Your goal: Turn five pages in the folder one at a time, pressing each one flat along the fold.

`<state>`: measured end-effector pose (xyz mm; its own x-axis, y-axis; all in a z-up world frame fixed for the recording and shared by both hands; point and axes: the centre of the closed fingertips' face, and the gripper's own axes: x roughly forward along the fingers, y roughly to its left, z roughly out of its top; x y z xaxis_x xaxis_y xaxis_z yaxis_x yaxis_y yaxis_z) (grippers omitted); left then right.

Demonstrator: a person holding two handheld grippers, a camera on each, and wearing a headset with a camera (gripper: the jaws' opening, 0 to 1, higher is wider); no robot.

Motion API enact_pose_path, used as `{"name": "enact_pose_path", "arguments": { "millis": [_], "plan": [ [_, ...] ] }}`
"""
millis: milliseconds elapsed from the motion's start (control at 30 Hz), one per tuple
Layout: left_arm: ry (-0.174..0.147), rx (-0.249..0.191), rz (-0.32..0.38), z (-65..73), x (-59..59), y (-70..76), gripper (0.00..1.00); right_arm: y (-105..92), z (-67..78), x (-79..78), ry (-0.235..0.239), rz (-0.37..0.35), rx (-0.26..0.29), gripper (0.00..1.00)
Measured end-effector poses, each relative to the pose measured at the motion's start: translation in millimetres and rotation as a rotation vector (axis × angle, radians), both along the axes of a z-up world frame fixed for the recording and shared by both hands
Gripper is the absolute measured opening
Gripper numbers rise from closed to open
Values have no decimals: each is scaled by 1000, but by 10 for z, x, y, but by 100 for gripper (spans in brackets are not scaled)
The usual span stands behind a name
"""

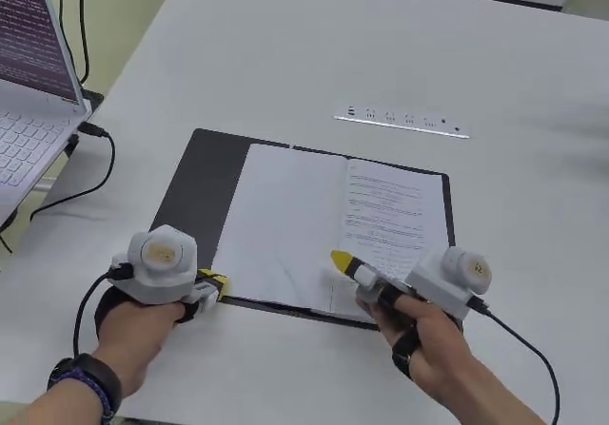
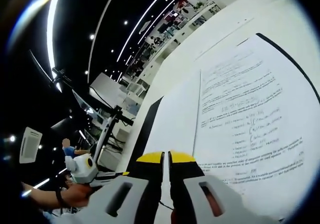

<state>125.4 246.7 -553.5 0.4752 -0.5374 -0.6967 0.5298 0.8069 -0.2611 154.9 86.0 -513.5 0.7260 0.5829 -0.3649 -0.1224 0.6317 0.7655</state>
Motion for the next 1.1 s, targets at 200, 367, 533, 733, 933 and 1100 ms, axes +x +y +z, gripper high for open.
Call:
{"name": "enact_pose_path", "arguments": {
  "millis": [200, 367, 533, 733, 933, 1100],
  "plan": [
    [1, 3, 5, -24, 21, 8, 0, -89, -25, 202, 3, -27, -1, 0],
    [3, 4, 11, -40, 35, 15, 0, -88, -66, 314, 11, -39, 6, 0],
    [4, 18, 3, -51, 42, 13, 0, -61, -126, 419, 18, -44, 17, 0],
    [-1, 26, -3, -61, 44, 10, 0, -42, -228, 531, 44, -80, 29, 0],
    [5, 19, 5, -59, 46, 11, 0, -55, -303, 668, 51, -129, 61, 0],
    [6, 20, 7, -62, 49, 12, 0, -111, -309, 796, 39, -193, 89, 0]
  ]
}}
